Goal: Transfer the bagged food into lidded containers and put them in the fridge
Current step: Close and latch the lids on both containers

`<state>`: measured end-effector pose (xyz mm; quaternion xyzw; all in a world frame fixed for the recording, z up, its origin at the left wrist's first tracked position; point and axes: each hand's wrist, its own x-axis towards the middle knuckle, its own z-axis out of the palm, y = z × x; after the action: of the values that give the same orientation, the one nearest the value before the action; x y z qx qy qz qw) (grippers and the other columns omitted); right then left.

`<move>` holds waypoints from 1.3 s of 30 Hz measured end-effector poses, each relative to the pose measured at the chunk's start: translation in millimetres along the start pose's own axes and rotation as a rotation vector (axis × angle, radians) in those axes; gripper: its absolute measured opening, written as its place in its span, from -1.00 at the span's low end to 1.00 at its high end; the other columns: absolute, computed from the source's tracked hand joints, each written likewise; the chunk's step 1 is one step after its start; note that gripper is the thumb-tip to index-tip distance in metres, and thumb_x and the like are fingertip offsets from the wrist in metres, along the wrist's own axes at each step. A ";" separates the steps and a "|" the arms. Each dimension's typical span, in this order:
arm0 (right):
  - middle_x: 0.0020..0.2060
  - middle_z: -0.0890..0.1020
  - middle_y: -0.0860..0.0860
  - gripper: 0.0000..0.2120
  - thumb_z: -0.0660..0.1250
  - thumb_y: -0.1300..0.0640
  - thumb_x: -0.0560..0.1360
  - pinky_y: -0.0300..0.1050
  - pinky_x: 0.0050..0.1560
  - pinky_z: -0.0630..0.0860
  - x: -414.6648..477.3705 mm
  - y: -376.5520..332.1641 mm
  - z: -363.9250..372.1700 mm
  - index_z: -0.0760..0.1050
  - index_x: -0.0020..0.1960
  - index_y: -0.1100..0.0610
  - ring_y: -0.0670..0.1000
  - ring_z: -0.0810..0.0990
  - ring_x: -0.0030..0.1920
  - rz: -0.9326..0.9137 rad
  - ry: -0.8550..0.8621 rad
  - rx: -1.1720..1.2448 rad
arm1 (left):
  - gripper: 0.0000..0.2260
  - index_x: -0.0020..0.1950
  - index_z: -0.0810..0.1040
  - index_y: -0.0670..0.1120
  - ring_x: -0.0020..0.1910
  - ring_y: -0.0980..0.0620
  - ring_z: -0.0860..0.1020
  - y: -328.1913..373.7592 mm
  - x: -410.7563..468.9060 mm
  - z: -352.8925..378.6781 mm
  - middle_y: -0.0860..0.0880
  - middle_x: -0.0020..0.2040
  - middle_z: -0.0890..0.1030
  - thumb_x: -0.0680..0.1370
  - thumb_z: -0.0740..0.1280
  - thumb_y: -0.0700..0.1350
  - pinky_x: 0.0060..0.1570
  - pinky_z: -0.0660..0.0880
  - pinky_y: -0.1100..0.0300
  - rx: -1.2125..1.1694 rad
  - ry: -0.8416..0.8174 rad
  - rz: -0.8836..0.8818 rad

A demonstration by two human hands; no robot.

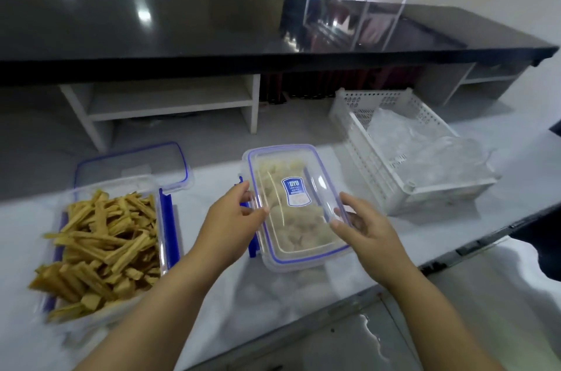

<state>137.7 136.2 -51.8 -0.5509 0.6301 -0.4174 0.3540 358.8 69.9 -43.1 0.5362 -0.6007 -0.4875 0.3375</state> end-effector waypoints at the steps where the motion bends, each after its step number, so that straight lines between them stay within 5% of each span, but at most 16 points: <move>1: 0.15 0.51 -0.13 -0.60 0.38 0.03 0.40 -0.07 0.25 0.47 2.9 1.2 1.1 0.41 0.19 -0.23 -0.12 0.55 0.16 -0.008 -0.006 -0.071 | -0.74 0.10 0.48 0.21 -0.15 0.09 0.64 -0.1 -2.9 2.1 0.10 0.10 0.59 0.51 0.33 -0.13 -0.18 0.56 0.22 0.020 0.015 0.012; 3: 0.10 0.50 -0.08 -0.61 0.40 0.07 0.46 -0.11 0.22 0.48 10.7 3.2 3.0 0.41 0.23 -0.19 -0.11 0.54 0.11 -0.033 -0.031 -0.209 | -0.76 0.00 0.45 0.28 -0.15 0.08 0.62 -3.0 -5.1 6.8 0.12 0.05 0.58 0.51 0.34 -0.09 -0.18 0.54 0.25 0.073 0.059 0.025; 6: 0.07 0.47 -0.03 -0.61 0.39 0.13 0.47 -0.11 0.18 0.49 22.8 2.2 2.6 0.45 0.26 -0.10 -0.05 0.54 0.06 -0.042 -0.051 -0.275 | -0.75 0.16 0.46 0.20 -0.10 0.13 0.58 -6.9 -4.8 13.8 0.08 0.08 0.51 0.50 0.35 0.00 -0.07 0.57 0.16 0.147 0.110 0.004; 15: 0.06 0.39 -0.06 -0.56 0.36 0.05 0.47 -0.07 0.10 0.54 49.4 6.1 1.0 0.37 0.32 -0.06 -0.09 0.50 0.03 0.011 -0.167 -0.320 | -0.75 0.23 0.40 0.10 -0.09 0.15 0.50 -5.7 5.9 29.9 0.03 0.08 0.35 0.56 0.26 -0.03 0.00 0.52 0.14 0.210 0.212 -0.055; 22: 0.05 0.38 -0.11 -0.57 0.38 -0.02 0.47 -0.37 -0.17 0.47 62.3 6.0 -5.0 0.40 0.31 -0.06 -0.16 0.50 -0.04 0.040 -0.234 -0.315 | -0.76 0.25 0.39 0.12 0.04 0.10 0.45 -4.3 14.4 31.1 0.05 0.13 0.31 0.59 0.19 -0.03 0.00 0.46 0.18 0.234 0.191 -0.141; 26: 0.07 0.44 -0.10 -0.70 0.40 -0.03 0.44 -0.30 -0.09 0.47 70.9 8.6 -3.3 0.47 0.13 -0.01 -0.14 0.53 -0.08 -0.009 -0.177 -0.366 | -0.69 0.33 0.34 0.13 -0.12 0.22 0.44 -3.2 14.0 29.8 0.08 0.15 0.29 0.59 0.21 -0.02 -0.22 0.47 0.31 0.213 0.161 -0.158; 33: 0.04 0.46 -0.10 -0.69 0.44 -0.09 0.39 -0.14 -0.05 0.56 81.4 8.0 2.6 0.44 -0.02 0.06 -0.09 0.52 -0.09 -0.085 -0.174 -0.501 | -0.63 0.38 0.35 0.04 0.03 0.12 0.45 -2.3 7.1 31.7 0.05 0.18 0.41 0.57 0.26 -0.02 0.07 0.47 0.20 0.274 0.175 -0.162; 39: 0.09 0.43 -0.14 -0.48 0.42 -0.14 0.39 -0.13 0.02 0.51 83.9 2.3 0.0 0.41 0.29 -0.04 -0.07 0.54 0.02 -0.052 -0.219 -0.513 | -0.57 0.39 0.35 0.05 0.10 0.11 0.41 -6.6 12.0 28.5 0.11 0.17 0.29 0.53 0.31 0.00 0.06 0.46 0.19 0.241 0.211 -0.226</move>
<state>124.8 53.3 -52.8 -0.6804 0.6587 -0.1912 0.2580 332.0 65.0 -59.2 0.6850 -0.5521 -0.3878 0.2750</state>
